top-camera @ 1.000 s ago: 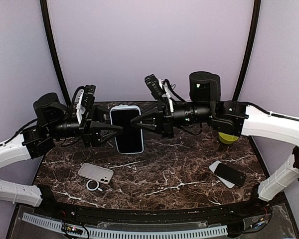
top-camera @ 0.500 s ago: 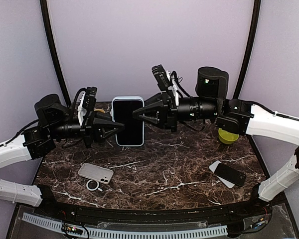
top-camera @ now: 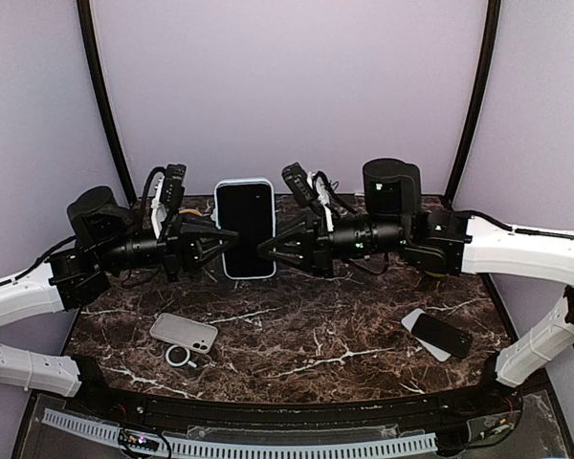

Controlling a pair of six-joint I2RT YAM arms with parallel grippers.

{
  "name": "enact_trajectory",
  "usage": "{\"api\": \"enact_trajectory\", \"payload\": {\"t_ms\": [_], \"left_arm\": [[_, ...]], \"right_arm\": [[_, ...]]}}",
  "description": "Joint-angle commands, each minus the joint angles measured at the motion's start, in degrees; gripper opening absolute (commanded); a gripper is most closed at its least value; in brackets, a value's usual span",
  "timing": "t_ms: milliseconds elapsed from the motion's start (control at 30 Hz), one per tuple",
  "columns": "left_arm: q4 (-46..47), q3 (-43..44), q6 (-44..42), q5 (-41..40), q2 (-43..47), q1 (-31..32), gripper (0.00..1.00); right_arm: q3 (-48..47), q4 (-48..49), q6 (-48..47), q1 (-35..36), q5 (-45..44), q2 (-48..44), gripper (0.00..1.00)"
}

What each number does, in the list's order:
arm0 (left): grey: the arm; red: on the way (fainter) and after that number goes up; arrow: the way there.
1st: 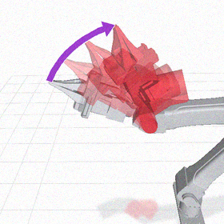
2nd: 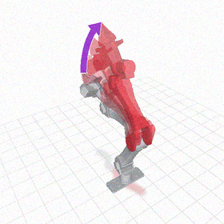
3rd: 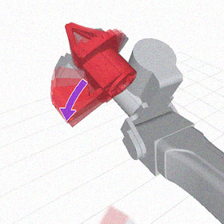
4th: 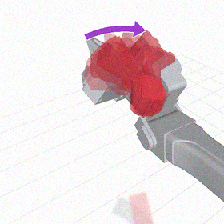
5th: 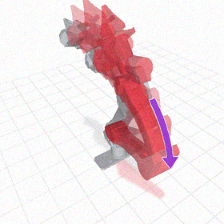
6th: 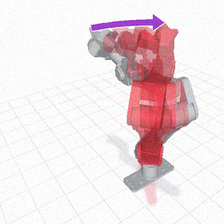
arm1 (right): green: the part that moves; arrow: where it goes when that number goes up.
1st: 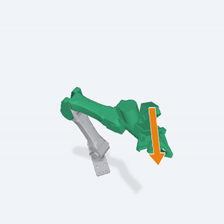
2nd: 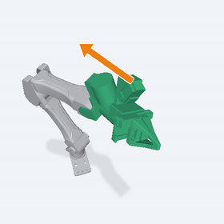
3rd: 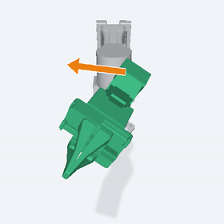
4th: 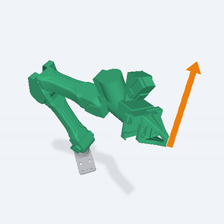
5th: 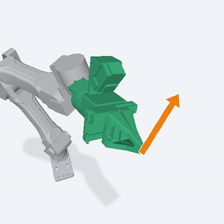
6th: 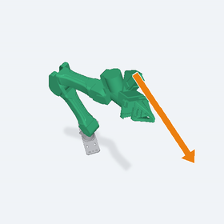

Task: Put the phone into the phone case
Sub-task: Pass from the left arm to the right

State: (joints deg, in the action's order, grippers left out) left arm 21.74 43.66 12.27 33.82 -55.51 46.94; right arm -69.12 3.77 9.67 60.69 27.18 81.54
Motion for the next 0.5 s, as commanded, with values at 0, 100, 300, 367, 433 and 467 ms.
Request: {"api": "enact_trajectory", "payload": {"t_ms": [0,100,300,367,433,467], "left_arm": [[7.1,1.21,2.35,1.54,-0.14,0.03,0.0],[7.14,1.13,2.92,2.21,-0.62,0.06,0.0],[4.04,1.18,2.19,0.8,-0.36,0.0,0.0],[2.61,0.95,1.65,1.25,-0.51,0.02,0.12],[1.31,0.53,0.73,2.36,-1.0,0.03,0.33],[0.31,0.32,-0.41,3.03,-1.22,0.07,0.42]], "right_arm": [[1.74,3.96,2.63,-0.39,1.07,-0.5,0.04],[2.48,6.19,3.72,-0.74,2.59,-1.04,0.0],[4.73,9.57,7.63,-3.87,4.38,-2.68,0.0],[5.73,11.64,9.04,-4.77,5.69,-3.51,0.0],[6.0,12.5,9.04,-5.11,6.31,-4.45,0.0],[5.89,12.67,8.82,-5.14,6.62,-4.72,0.0]]}}
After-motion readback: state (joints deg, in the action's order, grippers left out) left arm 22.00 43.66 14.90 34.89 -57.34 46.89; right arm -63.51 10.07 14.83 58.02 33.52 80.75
